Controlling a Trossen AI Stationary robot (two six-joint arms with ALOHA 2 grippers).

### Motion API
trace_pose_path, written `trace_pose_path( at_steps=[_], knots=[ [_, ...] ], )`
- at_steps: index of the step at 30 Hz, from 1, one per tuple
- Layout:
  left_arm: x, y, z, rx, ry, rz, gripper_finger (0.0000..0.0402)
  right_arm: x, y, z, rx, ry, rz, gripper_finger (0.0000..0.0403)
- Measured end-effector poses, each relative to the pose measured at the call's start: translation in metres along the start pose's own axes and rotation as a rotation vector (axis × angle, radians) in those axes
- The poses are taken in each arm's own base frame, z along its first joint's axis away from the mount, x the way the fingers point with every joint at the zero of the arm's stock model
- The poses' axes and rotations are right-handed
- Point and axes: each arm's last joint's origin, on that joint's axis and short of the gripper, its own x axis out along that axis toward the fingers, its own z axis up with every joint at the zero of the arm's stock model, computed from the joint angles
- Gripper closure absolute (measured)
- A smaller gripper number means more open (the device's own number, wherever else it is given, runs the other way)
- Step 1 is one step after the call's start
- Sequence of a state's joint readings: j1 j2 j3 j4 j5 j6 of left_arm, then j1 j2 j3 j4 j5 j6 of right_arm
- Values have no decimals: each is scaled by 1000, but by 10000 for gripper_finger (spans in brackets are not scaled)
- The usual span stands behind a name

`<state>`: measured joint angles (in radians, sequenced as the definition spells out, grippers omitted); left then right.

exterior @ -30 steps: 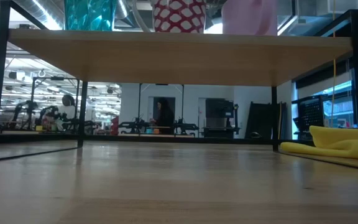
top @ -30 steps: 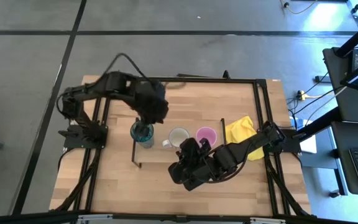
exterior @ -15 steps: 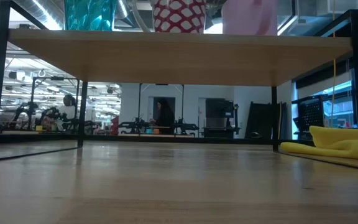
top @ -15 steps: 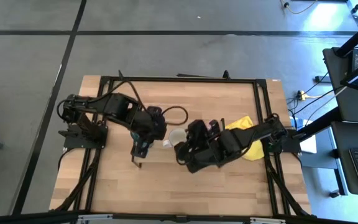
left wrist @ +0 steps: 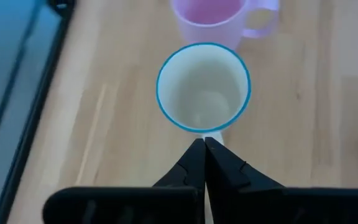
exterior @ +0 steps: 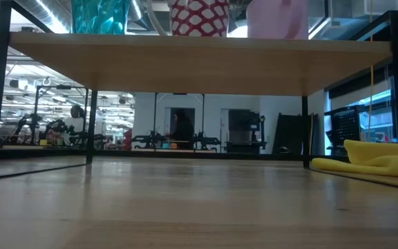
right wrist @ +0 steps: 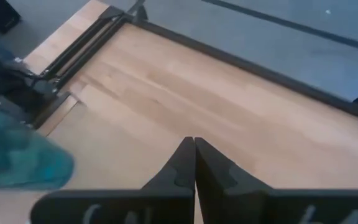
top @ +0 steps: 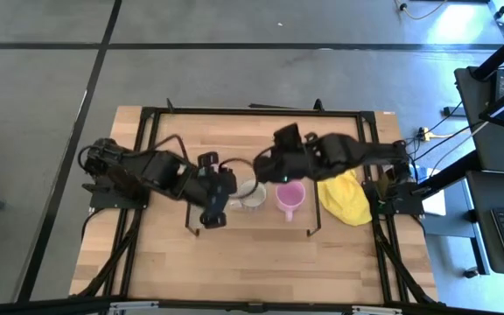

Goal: Stack small to large cups/mugs on shelf
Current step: Put the red cup on the shelf

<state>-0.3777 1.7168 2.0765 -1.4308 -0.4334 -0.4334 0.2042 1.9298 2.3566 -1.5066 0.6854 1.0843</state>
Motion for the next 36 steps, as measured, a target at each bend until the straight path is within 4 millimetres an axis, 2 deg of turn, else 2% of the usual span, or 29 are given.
trace_pose_path(
  at_steps=[10, 16, 21, 29, 36],
  knots=[
    [-4, -54, -37, -271, -116, 128, 402, 6, -29, 33, -83, -9, -27, 400],
    [-10, -86, -71, -425, -248, 166, 402, 11, -34, 41, -119, -16, -44, 400],
    [-1, -107, -106, -476, -365, 208, 402, 12, -32, 45, -112, -31, -17, 400],
    [33, -124, -146, -509, -410, 206, 402, 20, -25, 35, -64, 144, 107, 400],
    [51, -124, -156, -497, -541, 247, 402, 31, -22, 25, -17, 242, 114, 400]
  ],
)
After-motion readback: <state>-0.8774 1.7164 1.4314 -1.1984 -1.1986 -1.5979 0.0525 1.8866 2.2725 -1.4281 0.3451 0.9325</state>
